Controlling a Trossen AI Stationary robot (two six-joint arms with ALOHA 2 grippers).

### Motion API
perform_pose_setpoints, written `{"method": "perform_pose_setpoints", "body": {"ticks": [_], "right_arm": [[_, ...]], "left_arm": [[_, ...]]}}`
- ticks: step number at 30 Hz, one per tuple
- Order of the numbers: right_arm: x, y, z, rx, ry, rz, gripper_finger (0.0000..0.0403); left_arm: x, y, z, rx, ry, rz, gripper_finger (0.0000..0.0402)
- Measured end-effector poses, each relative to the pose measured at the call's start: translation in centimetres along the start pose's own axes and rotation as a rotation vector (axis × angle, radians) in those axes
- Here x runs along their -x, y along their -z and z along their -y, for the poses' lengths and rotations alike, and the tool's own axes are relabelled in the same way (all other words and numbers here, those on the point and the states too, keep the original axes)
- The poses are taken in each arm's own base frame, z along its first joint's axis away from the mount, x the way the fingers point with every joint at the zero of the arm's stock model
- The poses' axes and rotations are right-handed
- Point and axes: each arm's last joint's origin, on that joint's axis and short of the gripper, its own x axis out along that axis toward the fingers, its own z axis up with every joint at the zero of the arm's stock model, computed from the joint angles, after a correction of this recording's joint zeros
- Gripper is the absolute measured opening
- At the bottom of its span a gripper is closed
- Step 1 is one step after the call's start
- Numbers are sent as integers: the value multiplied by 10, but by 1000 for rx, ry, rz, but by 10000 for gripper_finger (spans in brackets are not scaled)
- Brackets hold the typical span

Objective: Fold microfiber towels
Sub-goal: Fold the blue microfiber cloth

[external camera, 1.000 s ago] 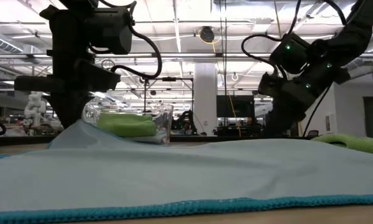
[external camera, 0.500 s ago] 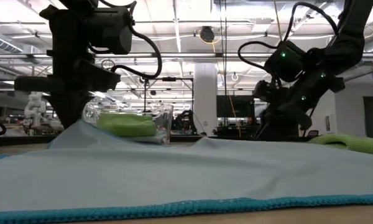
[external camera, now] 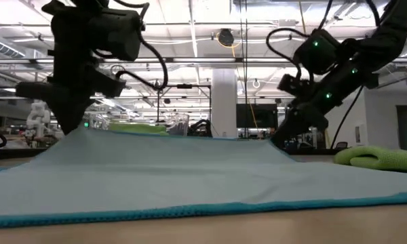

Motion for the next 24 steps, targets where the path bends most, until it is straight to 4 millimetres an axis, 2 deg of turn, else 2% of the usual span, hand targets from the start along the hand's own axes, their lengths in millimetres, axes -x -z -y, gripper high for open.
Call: {"method": "perform_pose_setpoints", "body": {"ticks": [4,9,17,24], "right_arm": [[11,-9,2,-12,1,64,2],[25,-16,-6,-1,-35,106,1],[45,-20,-26,-38,-182,129,1],[58,-18,-45,-61,-323,95,0]], "left_arm": [[11,-7,-2,70,4,43,3],[30,-17,3,125,18,116,9],[63,-19,27,91,46,191,9],[71,-12,50,105,104,205,6]]}}
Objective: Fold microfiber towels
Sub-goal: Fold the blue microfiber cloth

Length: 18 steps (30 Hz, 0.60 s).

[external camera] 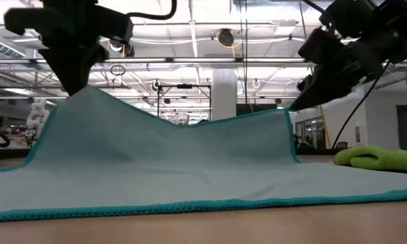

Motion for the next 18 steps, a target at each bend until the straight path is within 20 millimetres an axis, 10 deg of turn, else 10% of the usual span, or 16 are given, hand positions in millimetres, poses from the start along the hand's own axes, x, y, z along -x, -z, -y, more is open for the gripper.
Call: {"method": "perform_pose_setpoints", "body": {"ticks": [18], "right_arm": [[4,8,-49,-158,-243,-69,0]], "left_arm": [[13,15,62,34,158,167,7]]}}
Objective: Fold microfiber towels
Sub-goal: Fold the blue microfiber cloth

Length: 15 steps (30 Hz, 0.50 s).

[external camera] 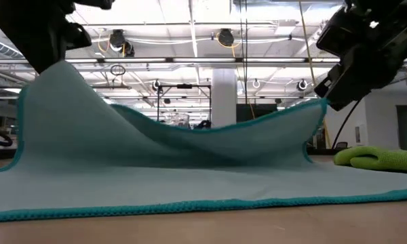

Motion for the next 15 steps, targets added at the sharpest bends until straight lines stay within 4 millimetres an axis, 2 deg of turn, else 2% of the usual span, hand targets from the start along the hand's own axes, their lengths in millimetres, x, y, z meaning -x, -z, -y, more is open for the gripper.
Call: {"method": "perform_pose_setpoints", "body": {"ticks": [9,15], "right_arm": [[0,7,-17,-64,-65,-35,0],[-7,13,-20,-49,-65,-83,0]], "left_arm": [[4,7,24,22,78,77,8],[7,11,34,7,100,122,5]]}}
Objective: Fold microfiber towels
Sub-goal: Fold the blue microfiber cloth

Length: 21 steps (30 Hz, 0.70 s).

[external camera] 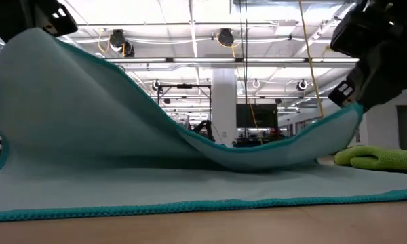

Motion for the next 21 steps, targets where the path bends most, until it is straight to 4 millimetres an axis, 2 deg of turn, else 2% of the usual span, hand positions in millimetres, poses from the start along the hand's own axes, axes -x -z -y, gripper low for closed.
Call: {"method": "perform_pose_setpoints", "body": {"ticks": [7,13,21], "right_arm": [[-4,12,1,-4,29,-108,0],[-4,16,-5,-23,10,-132,0],[-4,20,-13,-39,-19,-139,0]], "left_arm": [[2,8,8,-15,11,-9,3],[2,14,14,17,17,-15,6],[4,10,23,9,68,63,6]]}}
